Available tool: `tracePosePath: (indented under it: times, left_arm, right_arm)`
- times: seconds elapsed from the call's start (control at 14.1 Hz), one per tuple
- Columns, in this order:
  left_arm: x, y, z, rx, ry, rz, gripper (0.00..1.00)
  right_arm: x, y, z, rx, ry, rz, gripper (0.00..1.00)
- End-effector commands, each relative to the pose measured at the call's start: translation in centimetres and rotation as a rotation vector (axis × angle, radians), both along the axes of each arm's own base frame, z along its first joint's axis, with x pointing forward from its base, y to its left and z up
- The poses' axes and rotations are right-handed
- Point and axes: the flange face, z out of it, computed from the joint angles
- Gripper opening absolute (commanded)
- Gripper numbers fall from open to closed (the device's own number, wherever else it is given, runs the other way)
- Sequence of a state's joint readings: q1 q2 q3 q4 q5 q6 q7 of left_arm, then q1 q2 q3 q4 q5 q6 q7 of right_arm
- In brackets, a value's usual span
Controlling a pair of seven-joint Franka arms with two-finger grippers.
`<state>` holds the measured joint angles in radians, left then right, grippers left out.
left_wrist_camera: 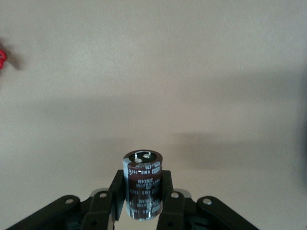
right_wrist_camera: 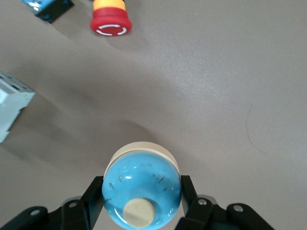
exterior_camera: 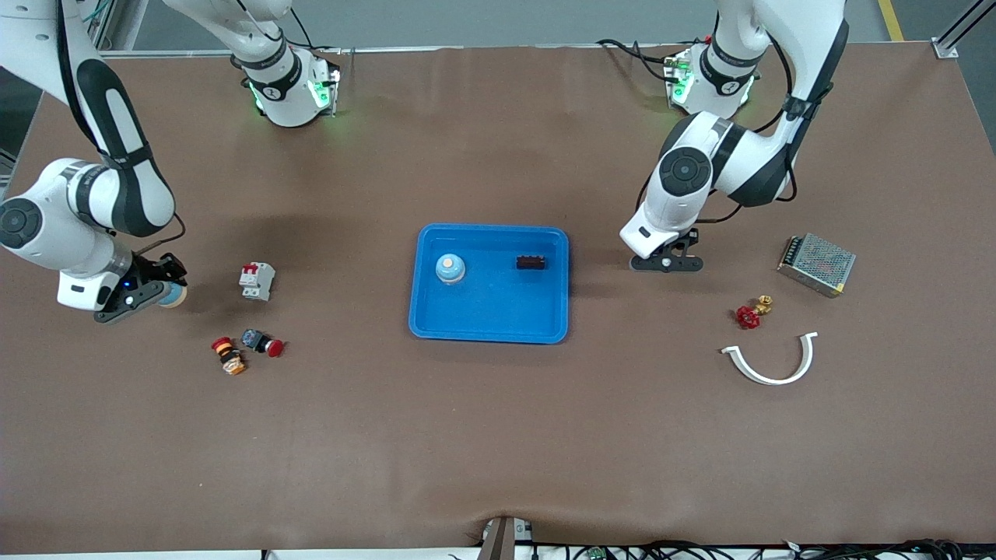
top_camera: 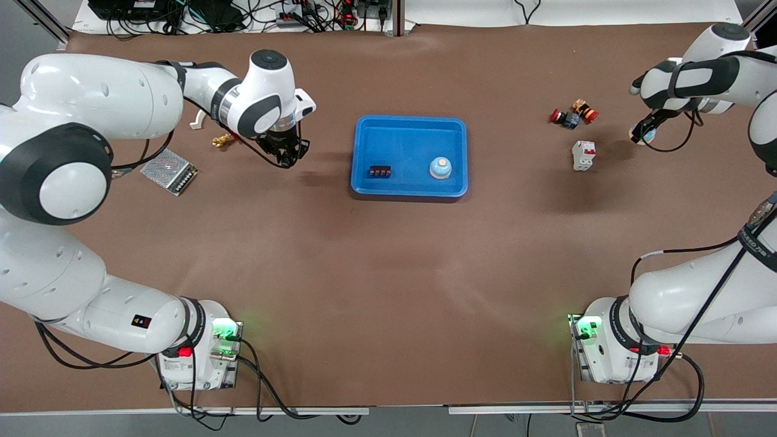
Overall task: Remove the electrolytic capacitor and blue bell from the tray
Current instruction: 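Lower the bell beside the breaker and open the right gripper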
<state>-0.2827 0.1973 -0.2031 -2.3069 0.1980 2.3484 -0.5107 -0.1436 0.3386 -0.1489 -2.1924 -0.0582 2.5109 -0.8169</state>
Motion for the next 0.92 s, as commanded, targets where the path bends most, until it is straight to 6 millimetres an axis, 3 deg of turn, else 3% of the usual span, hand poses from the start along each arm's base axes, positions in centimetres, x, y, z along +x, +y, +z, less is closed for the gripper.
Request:
tracePosePath:
  times: [0.0, 0.28, 0.85]
  left_arm:
    - [-2.1, 0.9, 0.2, -0.016, -0.019, -0.073, 0.00]
    - [-3.9, 1.5, -1.4, -0.036, -0.028, -0.103, 0.00]
    - [-5.9, 2.2, -4.0, -0.046, -0.011, -0.090, 0.00]
  right_arm:
    - [-0.9, -0.6, -1.8, 0.001, -0.001, 0.007, 0.41]
    - [-1.2, -0.5, -3.6, -0.003, -0.013, 0.010, 0.41]
    - [-1.3, -0.2, -4.1, 0.011, -0.007, -0.011, 0.42]
